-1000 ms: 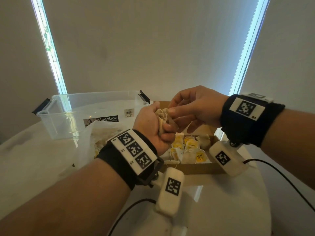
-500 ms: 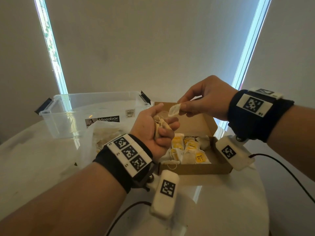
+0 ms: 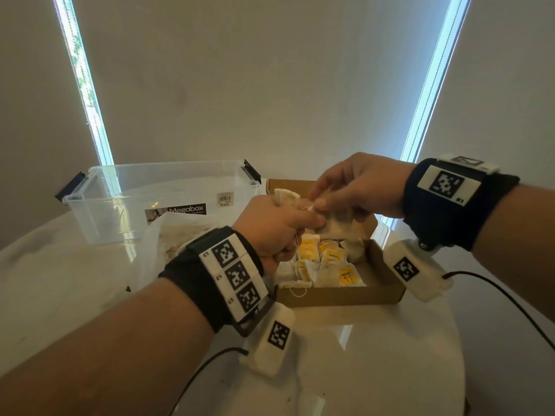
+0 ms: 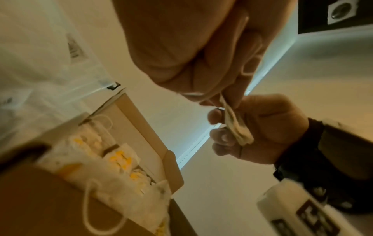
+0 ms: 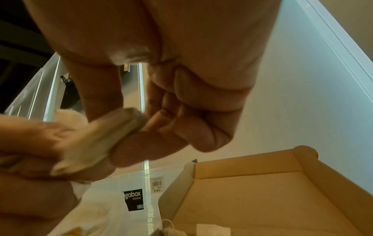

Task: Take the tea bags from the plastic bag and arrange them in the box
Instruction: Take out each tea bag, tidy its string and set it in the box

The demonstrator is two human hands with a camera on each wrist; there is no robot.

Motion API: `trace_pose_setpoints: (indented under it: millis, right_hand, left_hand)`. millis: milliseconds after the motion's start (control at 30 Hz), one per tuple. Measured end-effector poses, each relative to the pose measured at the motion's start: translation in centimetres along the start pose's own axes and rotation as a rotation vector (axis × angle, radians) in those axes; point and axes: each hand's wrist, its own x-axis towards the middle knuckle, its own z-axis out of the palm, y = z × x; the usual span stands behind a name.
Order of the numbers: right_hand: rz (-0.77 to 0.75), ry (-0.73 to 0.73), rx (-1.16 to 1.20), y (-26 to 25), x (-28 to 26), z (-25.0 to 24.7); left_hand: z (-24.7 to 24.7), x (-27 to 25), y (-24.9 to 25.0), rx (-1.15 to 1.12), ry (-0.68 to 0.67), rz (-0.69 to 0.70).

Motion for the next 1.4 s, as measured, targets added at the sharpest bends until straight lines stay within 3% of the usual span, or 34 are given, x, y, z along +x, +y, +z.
trace_pose_setpoints:
  millis: [67,200,400,533,633,733,900,1000,1100,1200,1400]
  right_hand:
    - [-0.028,0.023,-0.085,0.2,-0.2,0.0]
    - [-0.049,0.113,-0.032,0.7,-0.4,0.0]
    - [-0.058,0.05,0.009,0.7,-1.1,0.0]
    - [-0.062,0.316,-0.173,0.9,-0.6,0.4]
    - [-0.064,0.436,-0.281,1.0,-0.5,0.9]
    - [-0.079,0.395,-0.317,0.7,-0.8,1.9]
    - [-0.118,0.297,-0.298,0.6,-0.9,2.3]
    - [-0.082,0.204,-0.036,0.6,-1.4,1.8]
    - [0.007,0.268,0.262,0.7,-1.7,0.8]
    - [0.009,0.39,0.109,1.3,-1.4,-0.2]
    - [-0.067,0.121,-0.241,1.7,-1.0,-0.5]
  left_hand:
    - [0.0,0.0,0.0,-0.037,-0.014,-0.021]
    - [0.0,0.2,-0.1,-0.117,-0.001,-0.066]
    - [0.2,0.5,0.0,-0.089,0.039,-0.027]
    - [0.6,0.9,-0.3,-0.154,0.091,-0.138]
    - [0.8,0.7,-0.2,-0.233,0.005,-0.195]
    - [1.3,0.5,0.3,-0.214,-0.053,-0.156]
    - [2.2,0.5,0.6,-0.126,-0.011,-0.157]
    - [1.8,0.6,0.6,-0.122,0.013,-0.17]
    - [1.6,0.7,0.4,-0.071,0.042,-0.144]
    - [1.6,0.5,0.3,0.006,0.038,-0.101]
    - [1.6,0.3,0.2,0.157,0.046,-0.009]
